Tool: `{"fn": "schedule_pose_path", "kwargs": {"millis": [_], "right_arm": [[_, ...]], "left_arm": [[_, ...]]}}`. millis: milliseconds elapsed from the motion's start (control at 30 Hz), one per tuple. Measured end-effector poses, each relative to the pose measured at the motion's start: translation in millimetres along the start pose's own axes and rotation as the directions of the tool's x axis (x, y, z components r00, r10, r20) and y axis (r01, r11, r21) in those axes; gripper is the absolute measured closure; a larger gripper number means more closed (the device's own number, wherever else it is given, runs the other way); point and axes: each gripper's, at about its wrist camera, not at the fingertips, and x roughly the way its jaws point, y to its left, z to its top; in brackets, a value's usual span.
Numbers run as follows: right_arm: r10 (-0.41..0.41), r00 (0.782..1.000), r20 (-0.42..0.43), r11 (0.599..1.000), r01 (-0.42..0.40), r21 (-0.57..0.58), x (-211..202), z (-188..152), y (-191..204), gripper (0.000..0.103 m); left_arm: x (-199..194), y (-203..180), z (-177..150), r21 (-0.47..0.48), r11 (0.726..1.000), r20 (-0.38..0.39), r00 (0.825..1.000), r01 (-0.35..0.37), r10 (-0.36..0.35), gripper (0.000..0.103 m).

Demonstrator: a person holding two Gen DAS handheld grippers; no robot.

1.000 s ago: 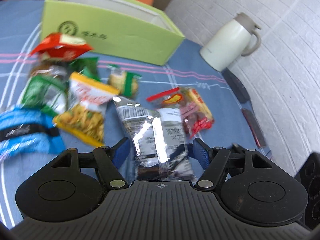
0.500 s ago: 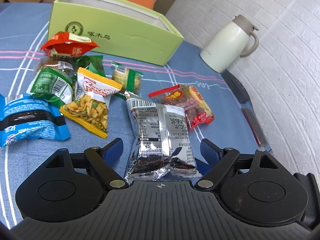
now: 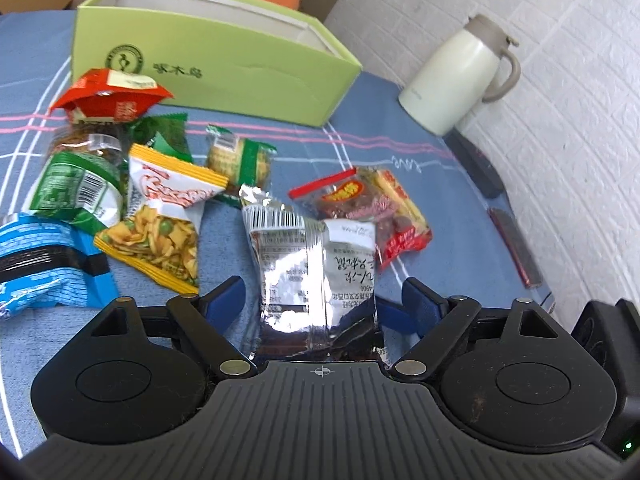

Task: Organize snacks
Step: 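Grasp the silver foil packet with the left gripper, then carry the silver packet into the green box and open the left gripper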

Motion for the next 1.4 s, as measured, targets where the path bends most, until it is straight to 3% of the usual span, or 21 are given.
{"fn": "schedule_pose_path", "kwargs": {"millis": [133, 500, 567, 700, 867, 1033, 1167, 1300, 1400], "right_arm": [[-0.014, 1.000, -0.002, 0.999, 0.014, -0.049, 4.6, -0.9, 4.8, 0.010], [-0.005, 1.000, -0.006, 0.997, 0.004, -0.081, 9.6, 6.3, -2.9, 0.010], [-0.006, 1.000, -0.003, 0.998, 0.005, -0.069, 11.5, 6.6, -2.7, 0.010], [-0.021, 1.000, 0.012, 0.997, 0.022, -0.072, -0.7, 4.1, 0.2, 0.013], [-0.041, 0.996, 0.081, 0.990, 0.052, -0.133, -23.9, 27.0, 11.5, 0.014], [-0.032, 0.988, 0.150, 0.975, 0.064, -0.212, -13.1, 85.5, 11.5, 0.012], [-0.006, 0.984, 0.176, 0.966, 0.051, -0.252, 18.9, 144.6, 2.5, 0.010], [0.041, 0.988, 0.150, 0.967, -0.002, -0.255, 64.0, 197.9, -9.8, 0.009], [0.057, 0.992, 0.114, 0.961, -0.024, -0.275, 96.0, 218.4, -16.1, 0.009]], "left_arm": [[11.7, 2.9, -1.5, 0.004, 1.000, -0.031, 0.999, -0.020, 0.020, 0.039], [11.6, 7.6, 0.8, -0.033, 0.999, -0.020, 1.000, -0.002, 0.001, 0.040], [13.7, 7.5, 2.7, -0.020, 1.000, -0.026, 1.000, -0.003, 0.003, 0.043], [10.9, 6.8, 2.5, -0.019, 1.000, -0.018, 1.000, 0.016, -0.016, 0.065], [-17.4, -5.4, 13.5, -0.003, 0.998, 0.052, 0.996, 0.066, -0.066, 0.066], [-35.5, -11.3, 67.0, 0.027, 0.998, 0.132, 0.989, 0.063, -0.066, 0.065], [-38.5, -11.3, 128.4, 0.066, 0.998, 0.198, 0.980, 0.006, -0.019, 0.064], [-27.6, -0.4, 188.2, 0.070, 0.995, 0.234, 0.971, -0.069, 0.051, 0.064], [-8.9, 15.4, 222.3, 0.053, 0.991, 0.223, 0.969, -0.121, 0.106, 0.064]]}}
